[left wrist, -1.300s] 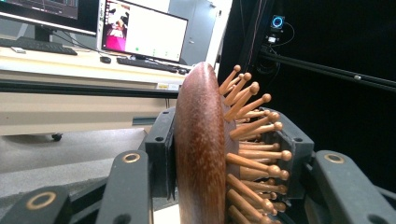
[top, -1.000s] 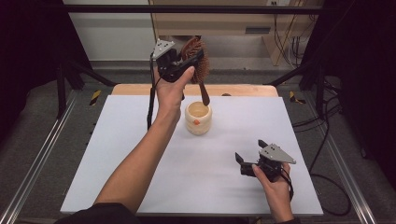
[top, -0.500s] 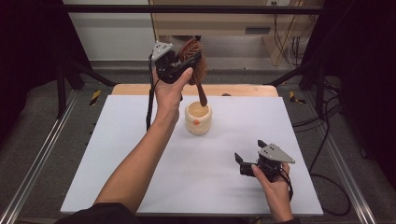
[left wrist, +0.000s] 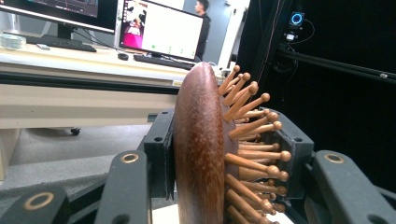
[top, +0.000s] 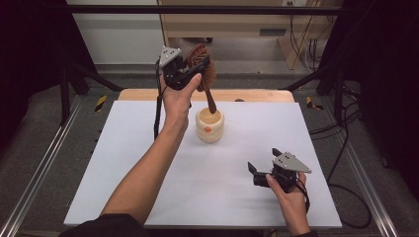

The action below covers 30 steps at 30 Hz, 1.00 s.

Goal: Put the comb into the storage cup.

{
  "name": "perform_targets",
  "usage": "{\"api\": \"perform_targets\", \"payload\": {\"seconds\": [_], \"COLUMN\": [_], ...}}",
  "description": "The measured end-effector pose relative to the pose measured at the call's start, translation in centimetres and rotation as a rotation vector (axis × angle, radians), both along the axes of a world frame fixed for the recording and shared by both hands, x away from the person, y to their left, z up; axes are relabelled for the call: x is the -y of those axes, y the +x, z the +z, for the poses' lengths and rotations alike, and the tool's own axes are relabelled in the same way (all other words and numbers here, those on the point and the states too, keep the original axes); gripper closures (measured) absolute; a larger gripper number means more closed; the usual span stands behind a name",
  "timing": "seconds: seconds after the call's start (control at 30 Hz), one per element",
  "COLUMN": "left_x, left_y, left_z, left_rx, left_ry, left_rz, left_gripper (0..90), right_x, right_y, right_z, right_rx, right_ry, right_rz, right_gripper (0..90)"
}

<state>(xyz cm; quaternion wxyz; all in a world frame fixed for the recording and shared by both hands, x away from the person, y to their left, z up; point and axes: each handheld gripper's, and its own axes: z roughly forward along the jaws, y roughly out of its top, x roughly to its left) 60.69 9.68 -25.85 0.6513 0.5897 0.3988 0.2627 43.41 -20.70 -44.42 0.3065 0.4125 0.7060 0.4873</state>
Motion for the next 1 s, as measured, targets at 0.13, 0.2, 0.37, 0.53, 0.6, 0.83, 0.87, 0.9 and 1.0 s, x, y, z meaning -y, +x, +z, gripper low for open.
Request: {"api": "perform_targets", "payload": {"seconds": [0.13, 0.2, 0.37, 0.53, 0.6, 0.83, 0.87, 0.9, 1.0], "left_x": [0.0, 0.0, 0.1, 0.1, 0.1, 0.1, 0.1, 0.0, 0.0], "left_y": [0.0, 0.1, 0.1, 0.1, 0.1, 0.3, 0.4, 0.4, 0.5], "left_z": [-0.2, -0.2, -0.3, -0.4, -0.5, -0.9, -1.0, -1.1, -1.4], "left_rx": [-0.003, -0.003, -0.003, -0.003, -0.004, -0.010, -0.011, -0.013, -0.017], "left_ry": [0.002, 0.002, 0.003, 0.008, 0.008, 0.011, 0.012, 0.012, 0.015], "left_rz": [0.001, 0.000, 0.000, 0.000, 0.000, 0.006, 0.008, 0.009, 0.009], "left_gripper": [50.2, 50.1, 50.1, 50.1, 50.1, 50.0, 50.0, 50.0, 50.0], "right_x": [0.0, -0.1, -0.1, -0.1, -0.1, -0.1, -0.1, -0.1, -0.1], "right_y": [0.0, 0.0, 0.0, 0.0, 0.0, 0.0, 0.0, 0.1, 0.1], "right_z": [0.0, 0.0, -0.1, -0.1, -0.1, -0.1, -0.1, -0.1, -0.1], "right_rx": [-0.005, -0.005, -0.008, -0.007, -0.010, -0.010, -0.010, -0.011, -0.010], "right_ry": [0.000, -0.001, -0.005, -0.005, -0.004, -0.005, -0.006, -0.004, -0.007], "right_rz": [-0.001, 0.000, 0.001, 0.001, 0.000, 0.002, 0.003, 0.003, 0.003], "right_gripper": [3.6, 3.6, 3.5, 3.5, 3.5, 3.5, 3.5, 3.5, 3.5]}}
